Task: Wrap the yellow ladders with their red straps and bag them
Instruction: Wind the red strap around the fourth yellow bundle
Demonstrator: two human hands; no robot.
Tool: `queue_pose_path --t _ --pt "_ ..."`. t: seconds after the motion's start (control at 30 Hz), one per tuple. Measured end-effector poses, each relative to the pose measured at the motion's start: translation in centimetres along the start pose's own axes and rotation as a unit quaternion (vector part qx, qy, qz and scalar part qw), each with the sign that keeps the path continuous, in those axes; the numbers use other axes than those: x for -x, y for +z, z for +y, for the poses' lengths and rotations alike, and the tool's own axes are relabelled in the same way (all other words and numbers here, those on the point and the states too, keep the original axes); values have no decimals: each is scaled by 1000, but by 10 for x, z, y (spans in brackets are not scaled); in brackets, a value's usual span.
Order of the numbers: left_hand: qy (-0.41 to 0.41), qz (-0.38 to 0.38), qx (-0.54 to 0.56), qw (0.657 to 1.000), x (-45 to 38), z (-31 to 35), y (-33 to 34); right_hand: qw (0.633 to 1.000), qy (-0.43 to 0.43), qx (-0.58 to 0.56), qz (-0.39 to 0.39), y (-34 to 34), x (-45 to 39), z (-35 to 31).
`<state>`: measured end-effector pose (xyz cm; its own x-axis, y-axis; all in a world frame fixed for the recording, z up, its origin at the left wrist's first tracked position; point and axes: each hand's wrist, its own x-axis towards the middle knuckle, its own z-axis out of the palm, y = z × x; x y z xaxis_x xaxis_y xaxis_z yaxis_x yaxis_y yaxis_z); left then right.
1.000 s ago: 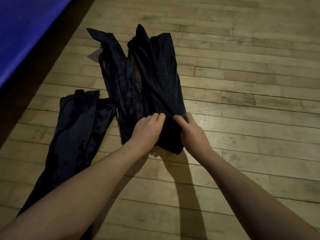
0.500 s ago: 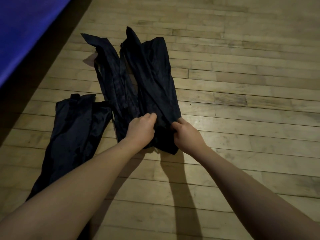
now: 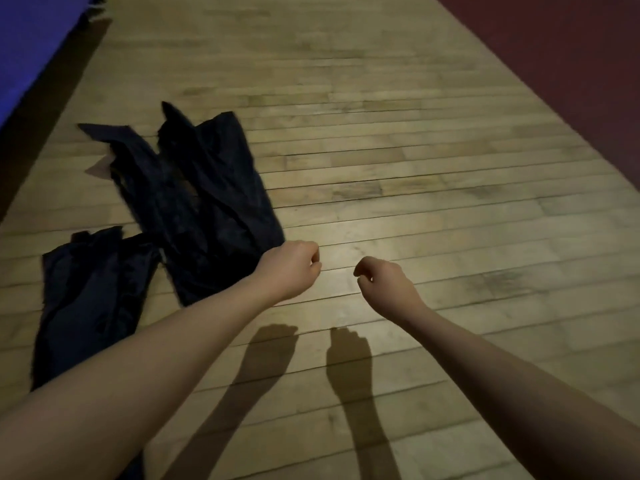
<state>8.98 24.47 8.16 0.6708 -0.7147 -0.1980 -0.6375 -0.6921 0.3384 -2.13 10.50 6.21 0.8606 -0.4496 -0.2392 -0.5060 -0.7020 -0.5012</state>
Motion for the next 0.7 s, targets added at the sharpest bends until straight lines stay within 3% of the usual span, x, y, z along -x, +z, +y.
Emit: queue_pose_path --t 0.27,0.4,0.7 --pt "151 -89 -10 984 -42 152 36 982 169 -32 82 -61 70 132" --pt "187 -123 -2 975 -59 219 73 966 220 -46 129 -75 92 189" --pt "321 -224 -30 920 -71 384 177 892 386 -90 216 -85 176 335"
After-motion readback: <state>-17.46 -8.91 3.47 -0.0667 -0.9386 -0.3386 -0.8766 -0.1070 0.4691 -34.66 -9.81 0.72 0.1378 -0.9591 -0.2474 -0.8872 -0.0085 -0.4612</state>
